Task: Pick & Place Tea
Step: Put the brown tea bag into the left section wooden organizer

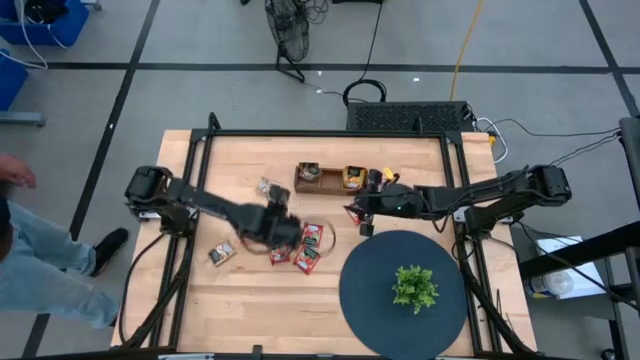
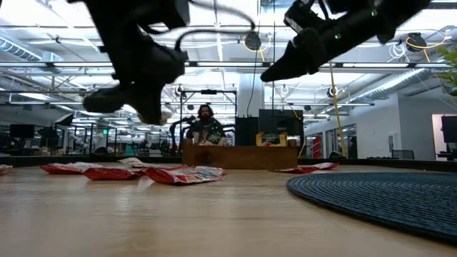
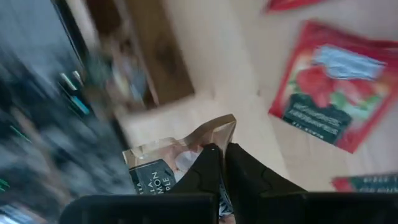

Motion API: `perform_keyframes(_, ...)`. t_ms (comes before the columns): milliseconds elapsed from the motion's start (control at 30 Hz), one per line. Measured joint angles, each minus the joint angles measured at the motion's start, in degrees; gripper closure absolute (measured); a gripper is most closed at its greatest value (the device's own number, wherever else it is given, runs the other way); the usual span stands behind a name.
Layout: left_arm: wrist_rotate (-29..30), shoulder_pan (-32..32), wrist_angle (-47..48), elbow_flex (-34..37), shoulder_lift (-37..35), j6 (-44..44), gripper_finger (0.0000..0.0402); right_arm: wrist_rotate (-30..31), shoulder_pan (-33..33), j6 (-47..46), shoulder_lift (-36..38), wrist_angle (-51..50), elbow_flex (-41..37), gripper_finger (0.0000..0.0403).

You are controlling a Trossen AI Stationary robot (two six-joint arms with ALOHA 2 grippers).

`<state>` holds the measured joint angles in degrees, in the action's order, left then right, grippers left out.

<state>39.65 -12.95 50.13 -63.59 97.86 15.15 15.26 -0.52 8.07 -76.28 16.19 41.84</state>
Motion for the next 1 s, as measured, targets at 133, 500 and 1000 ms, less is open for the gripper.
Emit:
perform_keyframes(133, 7.1, -5.8, -5.1, 0.5, 0.0, 14.2, 0.0386, -10.6, 3.0, -2.5, -0.8, 18.5, -6.5, 0.0248)
perform_keyframes(500, 13.4, -7.9, -16.3, 0.5, -0.1, 30.6, 0.0389, -27.5, 8.3, -11.9, -17.3, 34.6, -2.0, 0.0217)
perform_keyframes(1000, 15.2, -8.1, -18.6, 0.5, -0.1, 35.7, 0.0378, -41.1, 11.5, -18.1, -29.4, 37.1, 9.6, 0.0196)
